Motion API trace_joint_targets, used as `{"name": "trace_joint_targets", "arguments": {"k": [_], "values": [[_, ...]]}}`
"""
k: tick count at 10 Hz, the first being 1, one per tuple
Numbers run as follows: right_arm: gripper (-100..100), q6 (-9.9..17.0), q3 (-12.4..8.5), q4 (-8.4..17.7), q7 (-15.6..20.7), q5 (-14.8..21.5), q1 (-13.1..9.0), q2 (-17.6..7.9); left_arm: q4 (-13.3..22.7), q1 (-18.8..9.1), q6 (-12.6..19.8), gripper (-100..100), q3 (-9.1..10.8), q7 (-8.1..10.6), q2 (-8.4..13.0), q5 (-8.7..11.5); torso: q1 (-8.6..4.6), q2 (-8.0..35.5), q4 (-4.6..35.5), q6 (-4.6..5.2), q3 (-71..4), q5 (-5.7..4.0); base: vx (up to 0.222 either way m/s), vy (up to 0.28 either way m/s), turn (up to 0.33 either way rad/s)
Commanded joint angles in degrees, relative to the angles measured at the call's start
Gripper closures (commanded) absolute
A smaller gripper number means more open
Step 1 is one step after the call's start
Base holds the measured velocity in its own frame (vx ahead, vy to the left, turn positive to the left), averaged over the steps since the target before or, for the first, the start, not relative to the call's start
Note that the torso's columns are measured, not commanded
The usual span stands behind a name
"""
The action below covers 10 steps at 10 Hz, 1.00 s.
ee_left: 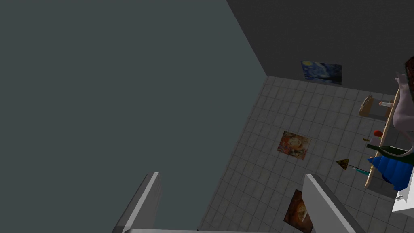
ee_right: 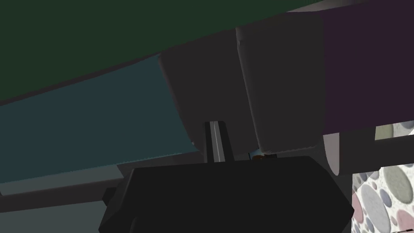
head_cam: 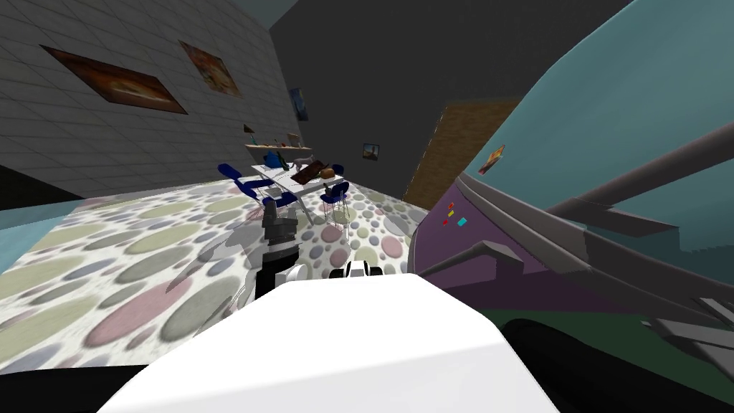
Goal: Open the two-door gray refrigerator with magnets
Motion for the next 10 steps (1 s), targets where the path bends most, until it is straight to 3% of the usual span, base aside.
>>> {"name": "trace_joint_targets", "arguments": {"k": [1, 2, 4, 7, 10], "values": [[100, -0.1, 0.4, 3.1, 0.0, 0.1, -4.1, 0.2, 0.0, 0.0, 0.0, 0, 0.0, 0.0, 0.0, 0.0, -0.33, 0.1, 0.0, 0.12, 0.0, -0.09, -0.002, 0.016, -0.005], [100, 2.5, 3.1, 5.4, 1.5, 2.6, -6.2, -2.8, 0.0, 0.0, 0.0, 0, 0.01, 0.0, 0.0, 0.0, -0.45, 0.1, 0.1, 0.11, 0.0, -0.11, -0.154, 0.101, 0.281], [100, 5.8, 5.7, 8.0, 1.5, 2.6, -9.3, -5.6, 0.0, 0.0, 0.0, 0, -0.01, 0.0, 0.0, 0.0, -0.35, 0.0, 0.0, -0.22, 0.2, -0.34, -0.133, 0.098, 0.179], [100, 6.7, 9.9, 12.2, 1.5, 2.6, -15.5, -5.8, 0.0, 0.0, 0.0, 0, 0.01, 0.0, 0.0, 0.0, -1.13, -0.5, -0.2, -0.13, 0.1, -1.12, 0.007, -0.006, -0.04], [100, 6.7, 10.5, 16.1, 1.5, 2.6, -19.8, -5.8, 0.0, 0.0, 0.0, 0, 0.01, 0.0, 0.0, 0.0, -1.99, -0.7, -0.3, -0.47, 0.2, -1.9, -0.005, -0.001, 0.001]]}}
